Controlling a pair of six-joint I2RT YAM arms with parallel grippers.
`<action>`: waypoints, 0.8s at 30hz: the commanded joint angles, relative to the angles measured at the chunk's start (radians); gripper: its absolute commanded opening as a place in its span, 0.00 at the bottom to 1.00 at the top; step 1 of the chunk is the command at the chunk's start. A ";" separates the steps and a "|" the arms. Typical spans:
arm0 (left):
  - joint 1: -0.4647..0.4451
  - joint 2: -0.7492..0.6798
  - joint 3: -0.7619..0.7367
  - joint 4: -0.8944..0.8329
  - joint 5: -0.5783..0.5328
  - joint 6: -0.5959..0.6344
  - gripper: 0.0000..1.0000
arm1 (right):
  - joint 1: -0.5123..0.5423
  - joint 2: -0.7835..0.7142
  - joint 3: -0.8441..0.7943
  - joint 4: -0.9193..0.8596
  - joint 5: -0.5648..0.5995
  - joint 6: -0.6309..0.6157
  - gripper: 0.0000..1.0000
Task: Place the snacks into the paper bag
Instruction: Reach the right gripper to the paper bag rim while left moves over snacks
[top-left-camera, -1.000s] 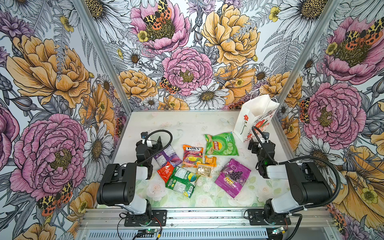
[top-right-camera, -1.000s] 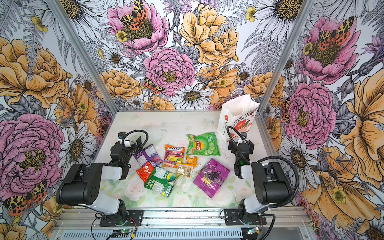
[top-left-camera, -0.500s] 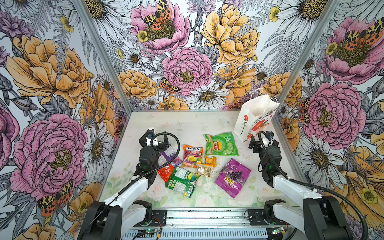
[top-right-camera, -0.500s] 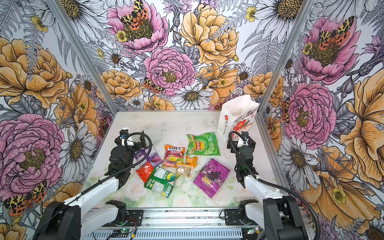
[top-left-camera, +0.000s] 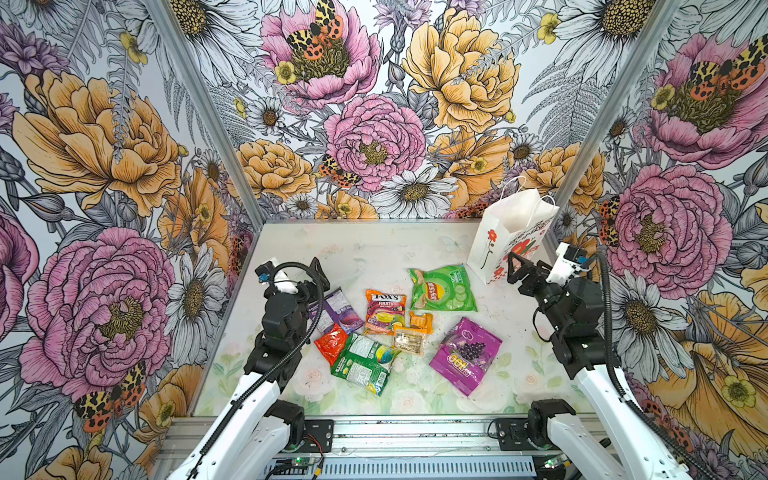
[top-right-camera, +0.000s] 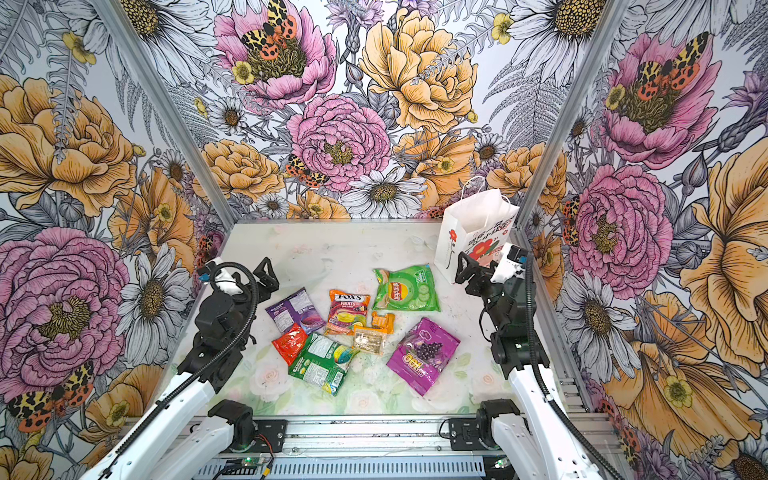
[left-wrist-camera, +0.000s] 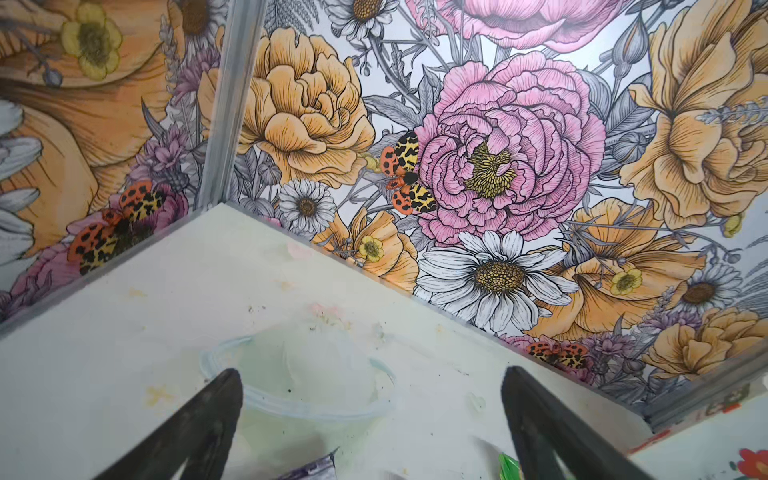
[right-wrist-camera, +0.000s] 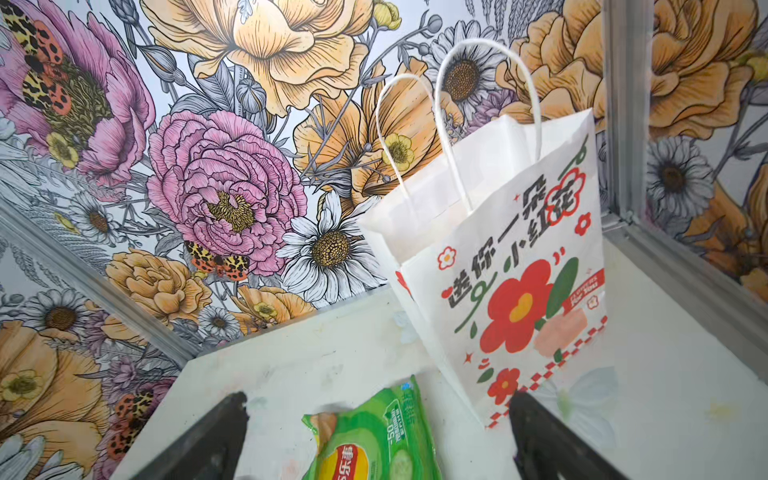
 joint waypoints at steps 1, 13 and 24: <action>0.061 -0.036 -0.066 0.071 0.118 -0.138 0.99 | -0.013 -0.014 -0.007 -0.092 -0.089 0.059 1.00; -0.192 0.224 0.093 -0.070 0.014 0.132 0.99 | 0.102 0.106 0.223 -0.489 0.169 0.006 0.96; -0.427 0.168 0.044 -0.032 -0.201 0.333 0.99 | -0.018 0.399 0.663 -0.713 0.277 0.027 0.96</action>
